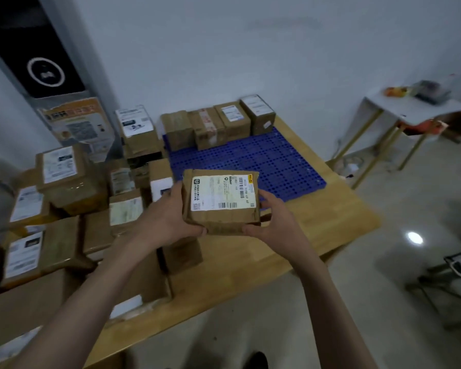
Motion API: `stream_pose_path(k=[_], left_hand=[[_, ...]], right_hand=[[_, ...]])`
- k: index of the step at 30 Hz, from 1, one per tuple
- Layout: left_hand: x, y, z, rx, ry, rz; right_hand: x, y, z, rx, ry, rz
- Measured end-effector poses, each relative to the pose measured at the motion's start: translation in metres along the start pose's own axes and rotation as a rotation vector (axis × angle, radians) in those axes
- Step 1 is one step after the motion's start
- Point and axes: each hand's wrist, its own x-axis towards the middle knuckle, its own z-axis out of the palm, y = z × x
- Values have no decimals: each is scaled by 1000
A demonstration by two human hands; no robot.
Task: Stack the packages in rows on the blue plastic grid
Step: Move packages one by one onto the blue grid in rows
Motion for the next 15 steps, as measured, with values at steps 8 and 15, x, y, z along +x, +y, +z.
stream_pose_path(k=[8,15], left_hand=[[45,70,68,28,-118,4],[109,92,92,63,-202,-12]], right_hand=[[14,66,-71,-7,-17,107],[51,101,-96,44,-14,220]])
